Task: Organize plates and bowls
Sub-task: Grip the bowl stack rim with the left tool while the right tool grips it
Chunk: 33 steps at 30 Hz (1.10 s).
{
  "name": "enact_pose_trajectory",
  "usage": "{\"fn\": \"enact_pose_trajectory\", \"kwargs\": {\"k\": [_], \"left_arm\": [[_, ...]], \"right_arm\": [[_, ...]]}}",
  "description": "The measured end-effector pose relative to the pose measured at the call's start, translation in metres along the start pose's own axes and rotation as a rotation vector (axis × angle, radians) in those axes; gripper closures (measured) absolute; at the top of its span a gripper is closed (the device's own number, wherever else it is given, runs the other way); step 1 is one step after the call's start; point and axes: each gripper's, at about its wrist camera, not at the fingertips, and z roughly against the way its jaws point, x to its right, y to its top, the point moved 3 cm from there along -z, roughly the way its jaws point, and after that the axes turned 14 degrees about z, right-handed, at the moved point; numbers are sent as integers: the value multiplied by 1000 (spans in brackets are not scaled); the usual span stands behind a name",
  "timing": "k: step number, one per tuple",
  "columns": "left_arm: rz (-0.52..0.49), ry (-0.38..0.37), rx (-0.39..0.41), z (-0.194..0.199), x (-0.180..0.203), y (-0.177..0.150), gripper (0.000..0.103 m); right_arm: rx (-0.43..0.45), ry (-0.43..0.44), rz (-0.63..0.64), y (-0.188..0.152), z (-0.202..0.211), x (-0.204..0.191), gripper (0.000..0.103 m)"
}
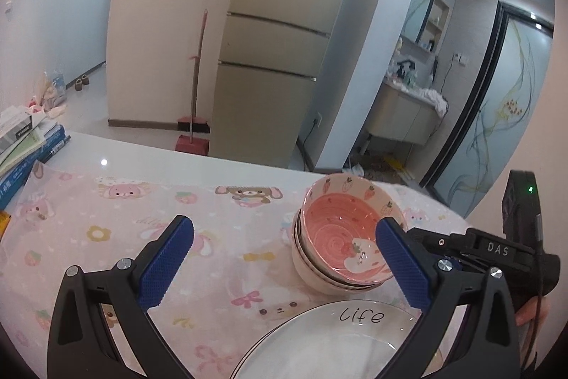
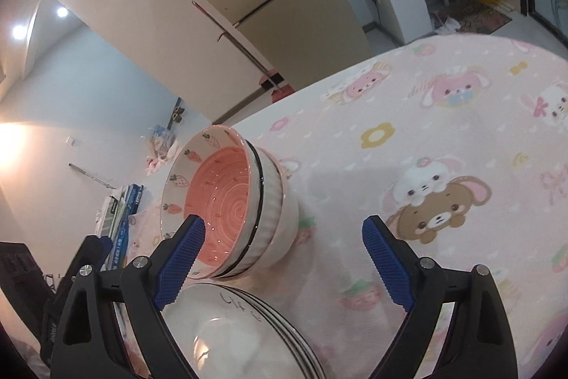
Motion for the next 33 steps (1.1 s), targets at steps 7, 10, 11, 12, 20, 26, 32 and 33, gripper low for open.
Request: {"fn": "enact_pose_trajectory", "kwargs": {"k": [7, 10, 11, 12, 20, 26, 32, 33], "left_arm": [[-65, 12, -93, -23, 19, 18, 1], [-53, -14, -99, -27, 18, 22, 1], [-42, -22, -104, -29, 15, 22, 1], [-27, -30, -114, -32, 12, 20, 1], [30, -14, -262, -62, -10, 2, 1], [63, -24, -335, -75, -4, -13, 21], [143, 7, -374, -85, -8, -23, 37], [161, -5, -394, -87, -9, -25, 39]], "right_arm": [[-35, 7, -21, 21, -11, 0, 11], [-20, 58, -25, 16, -16, 3, 11], [-23, 79, -14, 14, -19, 2, 11], [-35, 86, -2, 14, -23, 0, 11], [-81, 105, -50, 4, -49, 6, 17], [-69, 122, -101, 2, -53, 13, 31], [-106, 195, -158, -4, -68, 14, 35], [-109, 202, -163, -1, -75, 14, 35]]}}
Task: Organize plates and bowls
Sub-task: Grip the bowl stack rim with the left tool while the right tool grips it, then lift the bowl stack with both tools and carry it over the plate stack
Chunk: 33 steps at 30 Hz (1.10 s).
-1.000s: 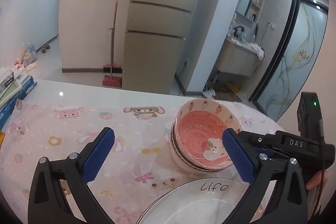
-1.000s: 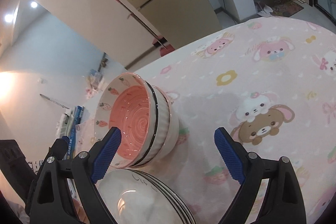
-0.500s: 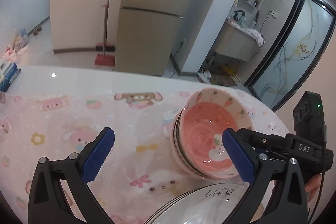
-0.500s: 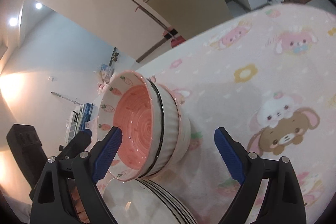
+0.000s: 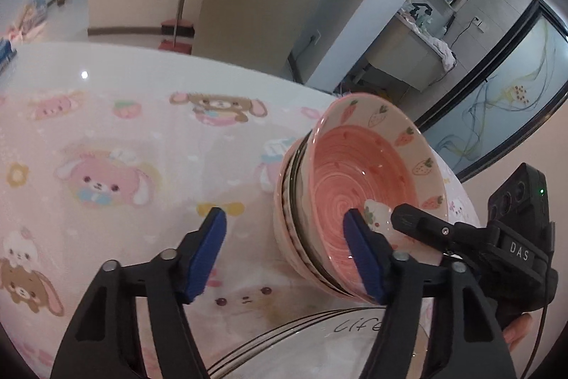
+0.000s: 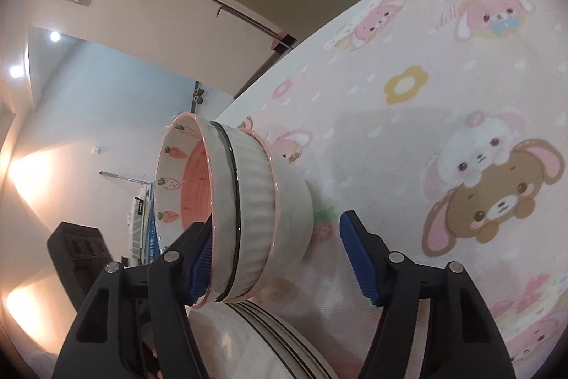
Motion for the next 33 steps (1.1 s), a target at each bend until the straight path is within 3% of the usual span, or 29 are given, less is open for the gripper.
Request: {"fn": "enact_pose_trajectory", "kwargs": {"k": [6, 8, 12, 26, 33], "left_arm": [[100, -66, -68, -7, -7, -2, 46], [144, -99, -94, -10, -11, -4, 48], [222, -163, -154, -13, -16, -5, 56], [185, -110, -110, -8, -7, -9, 61], [126, -113, -27, 19, 0, -5, 61]], "right_arm": [[-34, 91, -65, -5, -21, 4, 36], [-28, 115, -85, -4, -25, 6, 43], [-32, 73, -73, -1, -24, 8, 52], [-25, 23, -26, 2, -14, 4, 57], [20, 43, 48, -2, 10, -19, 57]]}}
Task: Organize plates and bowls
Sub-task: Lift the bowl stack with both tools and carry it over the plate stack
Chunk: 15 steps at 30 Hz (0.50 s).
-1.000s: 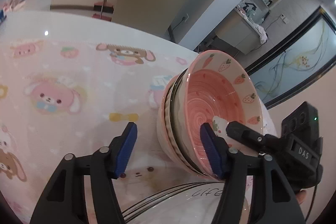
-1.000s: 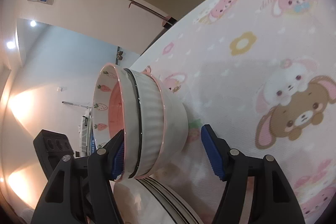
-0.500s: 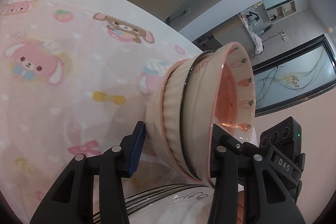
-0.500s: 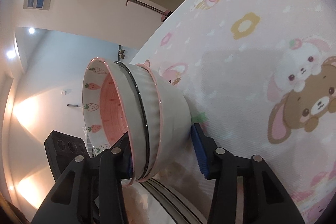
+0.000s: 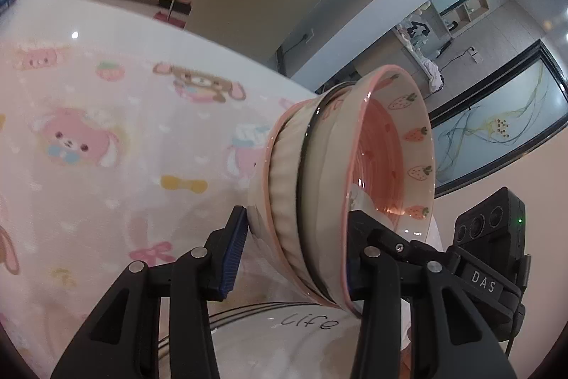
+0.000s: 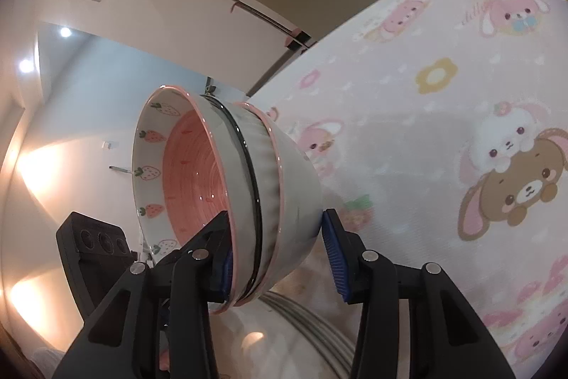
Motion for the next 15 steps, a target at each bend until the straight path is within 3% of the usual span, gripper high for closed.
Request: {"fn": "enact_pose_trajectory", "kwargs": {"k": [15], "left_arm": [[-78, -35, 147, 70, 38, -4, 61]], "right_arm": [[92, 48, 93, -2, 58, -61, 57]]}}
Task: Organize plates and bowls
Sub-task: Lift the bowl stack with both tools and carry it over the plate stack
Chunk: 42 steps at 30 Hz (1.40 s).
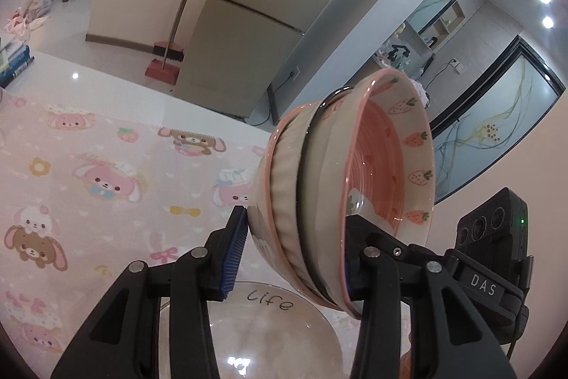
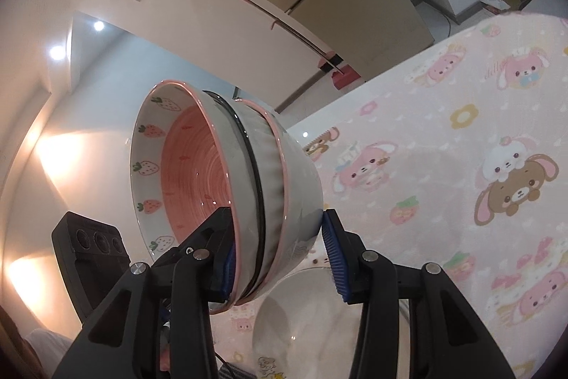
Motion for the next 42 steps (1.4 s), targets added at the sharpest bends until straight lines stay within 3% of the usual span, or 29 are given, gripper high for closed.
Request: {"fn": "enact_pose_trajectory", "kwargs": {"k": [7, 21, 33, 42], "left_arm": [[1, 23, 48, 31, 8, -3, 61], [-13, 37, 94, 82, 4, -45, 61], [-42, 46, 72, 104, -15, -90, 61], [-33, 55, 52, 104, -29, -115, 61]], "right_arm": [[-17, 28, -12, -4, 13, -27, 57], [-57, 23, 55, -54, 53, -69, 57], [-72, 25, 41, -107, 74, -73, 57], [-91, 9, 44, -127, 71, -69, 57]]}}
